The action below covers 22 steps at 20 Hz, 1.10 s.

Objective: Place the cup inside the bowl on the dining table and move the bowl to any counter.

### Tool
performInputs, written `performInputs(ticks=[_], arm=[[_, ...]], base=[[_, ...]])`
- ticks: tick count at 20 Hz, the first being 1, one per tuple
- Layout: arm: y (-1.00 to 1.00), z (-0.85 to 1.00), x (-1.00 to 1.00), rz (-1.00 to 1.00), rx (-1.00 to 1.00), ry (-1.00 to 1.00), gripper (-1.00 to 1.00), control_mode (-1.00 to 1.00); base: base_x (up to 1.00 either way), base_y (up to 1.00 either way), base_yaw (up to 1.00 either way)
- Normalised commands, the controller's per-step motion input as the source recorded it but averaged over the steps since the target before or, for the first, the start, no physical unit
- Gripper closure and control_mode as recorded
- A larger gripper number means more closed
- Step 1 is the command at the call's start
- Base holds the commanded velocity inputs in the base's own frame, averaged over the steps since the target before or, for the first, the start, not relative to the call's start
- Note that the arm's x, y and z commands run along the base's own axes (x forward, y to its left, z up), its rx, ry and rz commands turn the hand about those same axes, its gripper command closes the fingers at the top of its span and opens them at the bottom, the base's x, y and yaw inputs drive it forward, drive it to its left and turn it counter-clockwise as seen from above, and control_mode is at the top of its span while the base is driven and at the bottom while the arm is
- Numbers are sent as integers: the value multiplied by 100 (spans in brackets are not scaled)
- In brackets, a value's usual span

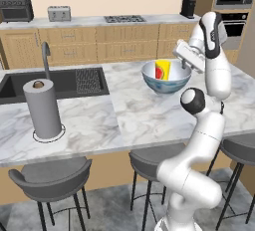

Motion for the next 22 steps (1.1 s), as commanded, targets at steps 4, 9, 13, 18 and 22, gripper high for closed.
performInputs(ticks=[4,9,13,18,22], arm=[[-1,1,-32,0,1,-2,100,-100],[0,0,0,0,0,0,100,-100],[0,0,0,0,0,0,100,-100],[0,0,0,0,0,0,100,-100],[0,0,0,0,0,0,100,100]], base=[[0,0,0],[0,0,0],[0,0,0],[0,0,0],[0,0,0]])
